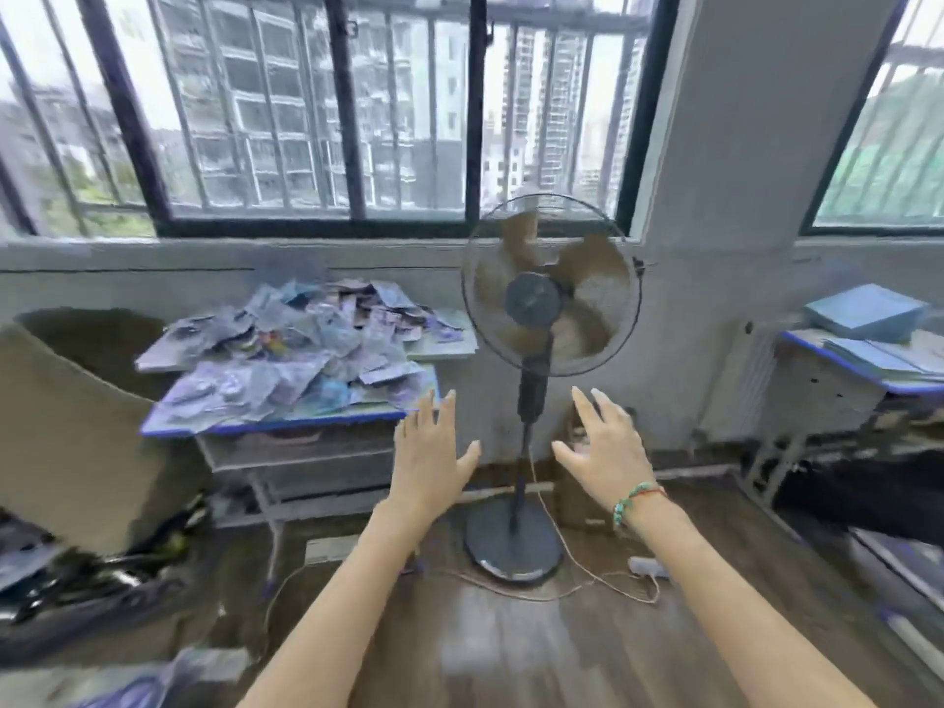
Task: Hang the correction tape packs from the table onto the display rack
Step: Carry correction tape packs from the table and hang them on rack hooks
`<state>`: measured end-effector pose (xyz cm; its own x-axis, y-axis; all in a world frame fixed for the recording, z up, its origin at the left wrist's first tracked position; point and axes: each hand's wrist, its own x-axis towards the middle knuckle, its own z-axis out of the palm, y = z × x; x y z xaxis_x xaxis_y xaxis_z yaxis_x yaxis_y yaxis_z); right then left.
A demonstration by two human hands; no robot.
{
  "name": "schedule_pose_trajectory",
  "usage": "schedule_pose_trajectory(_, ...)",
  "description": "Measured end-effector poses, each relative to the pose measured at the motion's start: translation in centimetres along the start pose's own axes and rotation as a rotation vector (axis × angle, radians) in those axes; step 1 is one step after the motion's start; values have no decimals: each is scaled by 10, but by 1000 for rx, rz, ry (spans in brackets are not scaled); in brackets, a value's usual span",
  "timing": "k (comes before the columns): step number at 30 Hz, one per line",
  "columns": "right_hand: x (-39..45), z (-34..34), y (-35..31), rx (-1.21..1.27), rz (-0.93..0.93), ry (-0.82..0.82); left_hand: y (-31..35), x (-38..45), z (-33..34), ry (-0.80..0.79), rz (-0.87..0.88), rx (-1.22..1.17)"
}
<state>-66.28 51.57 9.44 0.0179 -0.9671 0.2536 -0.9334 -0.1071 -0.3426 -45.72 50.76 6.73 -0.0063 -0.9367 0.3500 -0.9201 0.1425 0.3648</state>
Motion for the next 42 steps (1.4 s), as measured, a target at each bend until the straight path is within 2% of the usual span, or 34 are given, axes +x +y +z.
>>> schedule_pose_trajectory(6,60,70,-86,60,-181,-125,-119,1,-17,28,-265,30)
schedule_pose_trajectory(15,182,153,-153,119,-303,-247,-229,67,-14,18,-504,85)
schedule_pose_trajectory(18,230,175,-166,141,-303,-264,-255,112,-12,-4,-515,103)
schedule_pose_trajectory(23,302,212,-189,146,-295,-276,-294,174,-8,56,-501,63)
schedule_pose_trajectory(29,360,259,-216,66,-320,-303,-345,217,12,2,-571,64)
schedule_pose_trajectory(36,427,318,-251,11,-270,-297,-417,297,23,-32,-534,98)
schedule_pose_trajectory(42,491,362,-298,-36,-148,-351,-493,368,24,-109,-506,5)
